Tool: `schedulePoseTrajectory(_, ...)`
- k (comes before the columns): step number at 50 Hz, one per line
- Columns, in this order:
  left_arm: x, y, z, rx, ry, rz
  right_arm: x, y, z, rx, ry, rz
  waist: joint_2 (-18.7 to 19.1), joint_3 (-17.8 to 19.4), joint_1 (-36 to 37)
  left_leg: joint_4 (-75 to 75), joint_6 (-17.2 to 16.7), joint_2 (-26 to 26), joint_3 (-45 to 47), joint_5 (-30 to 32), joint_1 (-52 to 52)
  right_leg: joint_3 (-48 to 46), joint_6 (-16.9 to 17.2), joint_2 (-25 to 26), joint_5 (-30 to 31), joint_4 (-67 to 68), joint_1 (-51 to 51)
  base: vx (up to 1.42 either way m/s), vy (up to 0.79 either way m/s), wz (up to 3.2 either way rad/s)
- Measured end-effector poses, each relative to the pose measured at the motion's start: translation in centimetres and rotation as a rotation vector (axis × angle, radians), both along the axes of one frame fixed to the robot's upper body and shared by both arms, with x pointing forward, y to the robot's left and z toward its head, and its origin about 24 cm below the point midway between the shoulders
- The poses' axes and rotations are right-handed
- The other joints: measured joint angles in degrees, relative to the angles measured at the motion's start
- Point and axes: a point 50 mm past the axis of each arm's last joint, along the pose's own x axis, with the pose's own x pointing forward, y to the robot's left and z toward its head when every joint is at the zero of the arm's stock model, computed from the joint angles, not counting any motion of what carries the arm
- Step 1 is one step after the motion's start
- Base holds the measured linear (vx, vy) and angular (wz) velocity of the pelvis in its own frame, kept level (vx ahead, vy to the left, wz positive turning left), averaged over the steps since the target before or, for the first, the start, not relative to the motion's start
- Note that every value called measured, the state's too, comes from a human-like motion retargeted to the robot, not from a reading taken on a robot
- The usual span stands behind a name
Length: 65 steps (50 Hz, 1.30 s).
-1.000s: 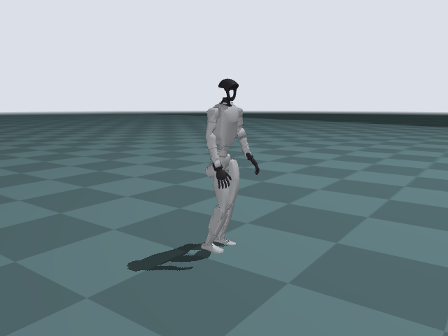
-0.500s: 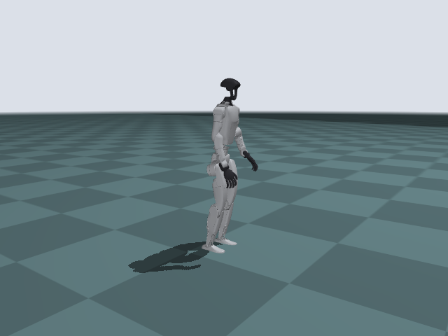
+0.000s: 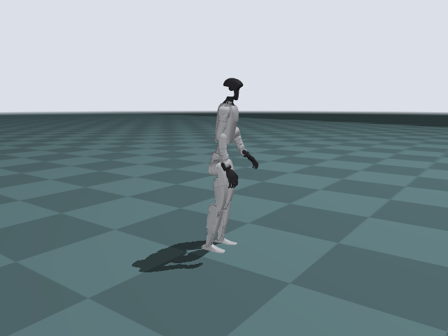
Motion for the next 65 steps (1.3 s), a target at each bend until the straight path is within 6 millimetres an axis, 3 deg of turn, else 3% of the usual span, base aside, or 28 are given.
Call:
schedulePoseTrajectory(16, 1.6, -0.1, 0.9, -0.009, -0.085, 0.018, -0.2, 0.1, -0.1, -0.006, 0.01, 0.027, -1.61, -0.59, 1.65, 0.43, -1.51, -0.68, -0.2, 0.36, -2.43, -2.48, 0.05, -0.94, 0.05, 0.79, -1.58, -0.01, 0.03, 0.18)
schedulePoseTrajectory(20, 1.4, 0.0, 0.9, -0.007, -0.086, 0.029, 2.0, 0.5, 0.5, -0.003, -0.045, 0.051, -2.15, -0.89, 2.21, 0.82, -1.75, -1.03, -0.33, 0.34, -3.04, -3.23, 0.21, -1.4, -0.1, 1.35, -1.99, -0.01, 0.05, 0.19)
schedulePoseTrajectory(26, 0.2, 1.0, 0.5, 0.019, -0.044, 0.062, 7.7, 2.0, 2.8, 0.021, -0.195, 0.106, -3.09, -0.83, 2.93, 0.19, -2.03, -1.82, -0.78, 0.98, -3.01, -4.4, 0.42, -2.77, -1.24, 4.17, -3.07, -0.01, 0.07, 0.21)
schedulePoseTrajectory(37, -3.2, 2.8, -0.6, 0.069, 0.105, 0.098, 9.8, 3.4, 3.6, 0.049, -0.205, 0.172, -5.96, 0.75, 2.97, -6.68, -2.08, -5.21, -2.53, 4.98, 1.49, -5.48, -0.01, -9.91, -6.69, 21.25, -8.47, 0.0, 0.08, 0.29)
schedulePoseTrajectory(40, -3.7, 2.8, -0.9, 0.064, 0.146, 0.093, 10.0, 3.7, 3.7, 0.057, -0.195, 0.19, -6.99, 1.52, 2.5, -6.88, -1.98, -6.95, -3.11, 5.05, 2.49, -5.43, -0.1, -13.55, -5.35, 28.04, -11.2, 0.02, 0.09, 0.45)
schedulePoseTrajectory(44, -4.2, 2.3, -1.4, 0.044, 0.199, 0.077, 9.8, 3.7, 3.5, 0.066, -0.16, 0.199, -8.82, 2.59, 0.46, -7.11, -1.82, -10.8, -6.22, 6.06, 3.74, 4.08, 3.23, -12.98, -8.91, 33.75, -17.21, 0.02, 0.08, 0.96)
schedulePoseTrajectory(49, -4.4, 2.1, -1.7, 0.019, 0.249, 0.07, 9.0, 3.4, 3.0, 0.073, -0.101, 0.194, -10.05, 3.1, -0.86, -7.26, -2.06, -13.17, -8.36, 6.19, 4.92, 7.09, 3.73, -13.21, -9.4, 37.48, -21.62, 0.06, 0.06, 0.58)
schedulePoseTrajectory(58, -5.2, 1.6, -2.3, -0.023, 0.344, 0.05, 6.9, 2.8, 1.8, 0.109, 0.033, 0.151, -9.47, 3.01, -2.06, -7.23, -2.7, -13.56, -12.44, 5.28, 6.95, 10.29, 5.44, -8.64, -4.99, 31.53, -26.84, 0.1, 0.04, 0.47)
schedulePoseTrajectory(65, -7.2, 1.8, -2.9, -0.051, 0.457, 0.045, 6.9, 3.1, 1.6, 0.158, 0.093, 0.125, -8.73, 2.3, -1.76, -7.06, -2.52, -12.65, -14.99, 3.67, 8.41, 12.6, 7.24, -4.59, -0.05, 23.04, -28.35, 0.14, 0.01, 0.32)
